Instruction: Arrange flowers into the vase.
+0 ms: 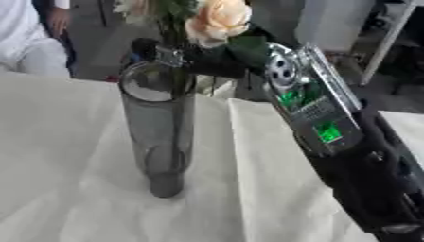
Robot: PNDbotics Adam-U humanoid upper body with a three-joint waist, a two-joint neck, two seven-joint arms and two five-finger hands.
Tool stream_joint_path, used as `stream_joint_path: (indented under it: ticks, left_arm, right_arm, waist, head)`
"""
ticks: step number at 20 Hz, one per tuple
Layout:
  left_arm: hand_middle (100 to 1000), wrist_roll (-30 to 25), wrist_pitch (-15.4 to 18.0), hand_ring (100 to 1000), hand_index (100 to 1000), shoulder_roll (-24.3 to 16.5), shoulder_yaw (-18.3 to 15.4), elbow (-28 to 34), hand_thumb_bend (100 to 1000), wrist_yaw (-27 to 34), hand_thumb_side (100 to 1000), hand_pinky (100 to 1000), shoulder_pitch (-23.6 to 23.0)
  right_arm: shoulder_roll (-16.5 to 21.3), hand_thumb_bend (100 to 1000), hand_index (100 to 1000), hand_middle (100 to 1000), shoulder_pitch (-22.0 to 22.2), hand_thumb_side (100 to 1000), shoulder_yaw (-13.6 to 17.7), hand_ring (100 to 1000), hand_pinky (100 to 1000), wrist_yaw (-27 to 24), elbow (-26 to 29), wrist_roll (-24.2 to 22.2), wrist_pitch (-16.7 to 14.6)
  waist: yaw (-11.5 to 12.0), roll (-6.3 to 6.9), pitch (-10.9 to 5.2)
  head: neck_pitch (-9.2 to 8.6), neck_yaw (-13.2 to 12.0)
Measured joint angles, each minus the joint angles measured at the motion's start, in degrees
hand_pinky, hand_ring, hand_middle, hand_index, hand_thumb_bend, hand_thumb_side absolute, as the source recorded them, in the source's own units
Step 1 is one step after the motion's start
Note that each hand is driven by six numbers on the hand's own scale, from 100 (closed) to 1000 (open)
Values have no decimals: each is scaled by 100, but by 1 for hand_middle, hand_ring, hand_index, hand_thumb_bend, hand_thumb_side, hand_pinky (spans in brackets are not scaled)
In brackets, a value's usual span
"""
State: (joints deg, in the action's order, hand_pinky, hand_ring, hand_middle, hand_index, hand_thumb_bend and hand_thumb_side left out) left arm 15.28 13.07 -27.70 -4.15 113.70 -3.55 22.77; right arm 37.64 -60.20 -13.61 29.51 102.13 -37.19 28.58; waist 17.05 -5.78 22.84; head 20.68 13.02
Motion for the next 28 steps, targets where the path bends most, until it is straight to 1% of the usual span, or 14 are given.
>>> stream_joint_path:
  ticks: [1,3,4,7,10,19,28]
  left_arm:
    - [839,1,-2,822,934,0,0,0,100,-1,953,766,-6]
    - [839,5,-6,822,934,0,0,0,100,-1,953,766,-8]
    - [838,6,-6,822,933,0,-1,0,100,-1,953,766,-8]
    - [838,7,-7,823,933,0,-1,0,100,-1,953,766,-13]
    - [838,9,-10,826,933,0,-14,0,100,-1,953,766,-20]
    - [838,21,-21,827,924,0,-33,0,100,-4,953,766,-56]
    - [838,38,-28,828,923,0,-37,0,100,-12,953,766,-94]
  right_arm:
    - [4,749,960,894,17,1000,6,941,863,0,0,-77,-35]
    - [34,797,968,898,25,1000,27,950,879,0,0,-221,-95]
    - [50,807,972,901,26,1000,50,952,883,0,0,-296,-124]
    - [73,832,974,902,68,1000,102,954,890,-28,0,-471,-196]
    - [107,834,974,903,82,1000,166,955,892,-68,0,-570,-236]
    - [270,850,977,910,266,1000,271,960,900,-84,12,-643,-259]
    - [538,855,975,910,571,1000,481,959,906,-83,220,-639,-261]
  waist:
    - [-11,0,-7]
    - [-18,0,-26]
    - [-20,0,-33]
    - [-30,1,-40]
    - [-41,1,-40]
    - [-83,5,-41]
    - [-105,44,-62]
  head:
    - [0,-5]
    - [0,-11]
    - [0,-13]
    - [0,-24]
    - [0,-32]
    - [2,-38]
    - [24,-65]
